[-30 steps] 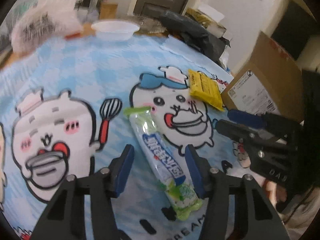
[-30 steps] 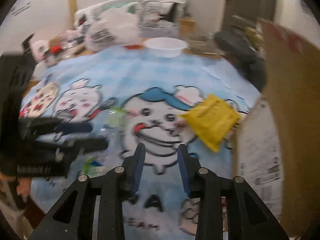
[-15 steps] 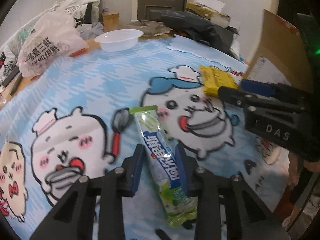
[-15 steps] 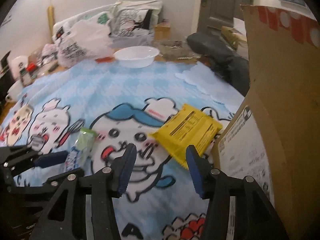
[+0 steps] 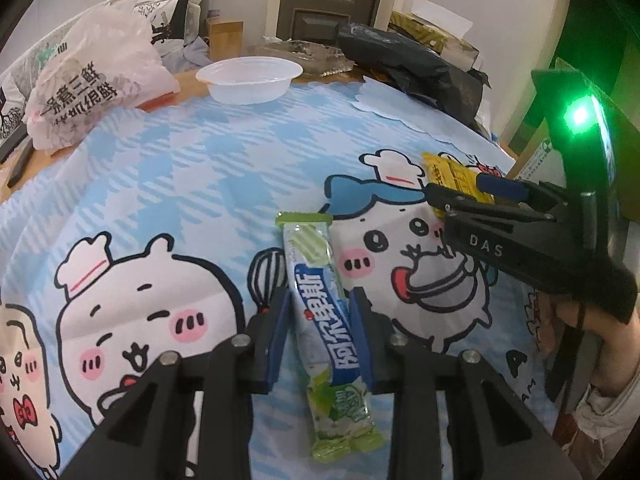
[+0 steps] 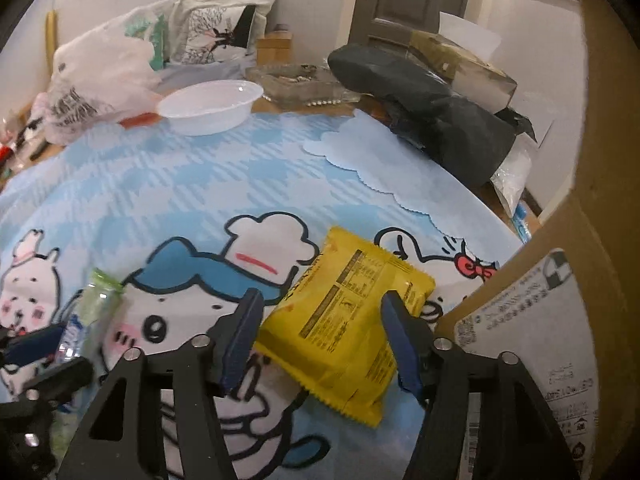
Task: Organize snacks
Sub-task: 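Hold the candy stick in the left gripper while the right grasps the yellow snack pack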
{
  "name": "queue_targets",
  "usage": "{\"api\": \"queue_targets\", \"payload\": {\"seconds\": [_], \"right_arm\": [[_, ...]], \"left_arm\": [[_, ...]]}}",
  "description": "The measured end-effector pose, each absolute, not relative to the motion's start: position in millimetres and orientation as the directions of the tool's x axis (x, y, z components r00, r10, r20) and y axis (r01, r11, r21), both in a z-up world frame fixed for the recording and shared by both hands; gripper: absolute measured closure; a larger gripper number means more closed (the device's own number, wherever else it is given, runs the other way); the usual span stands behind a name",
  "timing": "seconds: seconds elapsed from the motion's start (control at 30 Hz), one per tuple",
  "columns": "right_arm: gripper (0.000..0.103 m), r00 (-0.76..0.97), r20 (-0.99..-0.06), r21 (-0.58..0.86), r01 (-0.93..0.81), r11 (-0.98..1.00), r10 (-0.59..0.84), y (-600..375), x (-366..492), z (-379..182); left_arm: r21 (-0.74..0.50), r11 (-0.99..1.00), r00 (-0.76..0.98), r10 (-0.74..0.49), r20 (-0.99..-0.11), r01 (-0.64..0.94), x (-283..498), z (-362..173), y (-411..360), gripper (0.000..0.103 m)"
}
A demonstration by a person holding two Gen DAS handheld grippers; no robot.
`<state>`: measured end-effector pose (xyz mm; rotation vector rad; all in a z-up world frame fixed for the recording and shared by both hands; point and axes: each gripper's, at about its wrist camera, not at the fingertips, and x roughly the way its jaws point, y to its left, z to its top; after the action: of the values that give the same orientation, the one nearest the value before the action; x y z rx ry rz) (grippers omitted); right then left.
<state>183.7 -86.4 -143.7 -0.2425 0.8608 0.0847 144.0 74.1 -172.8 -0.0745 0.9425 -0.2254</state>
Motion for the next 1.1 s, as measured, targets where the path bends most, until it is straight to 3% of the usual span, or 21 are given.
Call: {"api": "queue_targets", "payload": {"seconds": [0.23, 0.87, 0.93, 1.0, 1.1], "right_arm": [[0.047, 0.660, -0.751, -0.199, -0.212, 0.957, -0.010, -86.2, 182.2, -145.8], [0.053, 0.602, -0.762, -0.106, -0.481, 0.871, 0.239, -68.1, 148.7, -143.8], [0.063, 0.598, -0.766, -0.088, -0.462, 0.883, 0.236, -73.0, 152.2, -141.3], [0.063, 0.627, -0.757, -0.101, -0.395, 0.913, 0.187, -81.3, 157.5, -137.8], [0.049, 0.647, -0.757, -0.112, -0.275, 0.955, 0.098, -95.0, 167.3, -135.7]], "left_arm": [[-0.178, 0.971, 0.569, -0.237, -0.787, 0.159, 143.3, -172.8, 76.3, 0.075], [-0.197, 0.968, 0.566, -0.249, -0.786, 0.152, 144.4, -171.7, 79.4, 0.075], [-0.201, 0.968, 0.566, -0.252, -0.785, 0.151, 144.2, -171.3, 80.6, 0.075], [-0.207, 0.967, 0.567, -0.256, -0.783, 0.152, 144.2, -171.5, 81.7, 0.075], [-0.219, 0.964, 0.569, -0.266, -0.778, 0.151, 144.5, -171.6, 83.5, 0.075]]}}
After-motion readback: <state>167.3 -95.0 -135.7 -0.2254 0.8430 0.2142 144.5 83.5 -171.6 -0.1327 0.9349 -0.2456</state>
